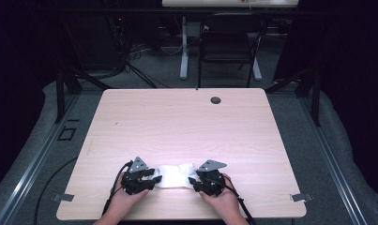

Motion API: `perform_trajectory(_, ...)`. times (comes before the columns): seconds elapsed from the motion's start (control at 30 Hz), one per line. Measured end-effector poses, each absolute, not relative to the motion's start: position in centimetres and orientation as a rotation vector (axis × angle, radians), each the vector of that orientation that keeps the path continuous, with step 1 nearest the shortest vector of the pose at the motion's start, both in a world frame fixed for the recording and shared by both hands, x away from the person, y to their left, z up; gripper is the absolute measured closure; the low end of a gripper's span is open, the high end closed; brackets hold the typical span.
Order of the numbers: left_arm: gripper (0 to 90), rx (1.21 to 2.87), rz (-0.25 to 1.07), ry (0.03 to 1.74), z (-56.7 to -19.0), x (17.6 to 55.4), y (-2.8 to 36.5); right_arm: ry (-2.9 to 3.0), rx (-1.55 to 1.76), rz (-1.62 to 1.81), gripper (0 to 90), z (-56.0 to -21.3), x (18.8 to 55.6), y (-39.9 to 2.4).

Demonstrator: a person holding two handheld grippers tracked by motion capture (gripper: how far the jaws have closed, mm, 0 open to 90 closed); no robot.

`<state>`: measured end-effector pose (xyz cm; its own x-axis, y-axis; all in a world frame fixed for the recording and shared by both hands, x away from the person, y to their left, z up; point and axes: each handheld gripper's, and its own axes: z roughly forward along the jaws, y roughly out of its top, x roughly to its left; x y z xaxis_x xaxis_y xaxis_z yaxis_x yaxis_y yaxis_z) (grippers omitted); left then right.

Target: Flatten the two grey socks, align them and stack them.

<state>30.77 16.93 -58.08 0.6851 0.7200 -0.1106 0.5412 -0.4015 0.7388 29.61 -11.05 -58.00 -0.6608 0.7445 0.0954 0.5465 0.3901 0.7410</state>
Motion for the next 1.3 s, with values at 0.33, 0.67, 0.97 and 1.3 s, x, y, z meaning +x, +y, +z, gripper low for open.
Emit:
perform_trajectory(0.33,49.9,2.086,0.276,0.966,-58.1,31.1,16.9,2.394,1.130,1.143,52.8,-58.1,29.8,-11.1)
perform_trajectory(0.67,44.2,2.059,0.270,0.963,-57.7,31.1,17.2,2.384,1.130,1.155,48.4,-57.8,29.7,-11.0)
perform_trajectory(0.97,42.6,2.023,0.269,0.970,-56.9,30.8,18.0,2.343,1.090,1.201,44.6,-56.9,29.1,-11.1)
perform_trajectory(1.3,42.4,1.985,0.279,1.011,-56.2,30.8,20.1,2.279,1.105,1.221,44.1,-56.0,28.7,-13.1)
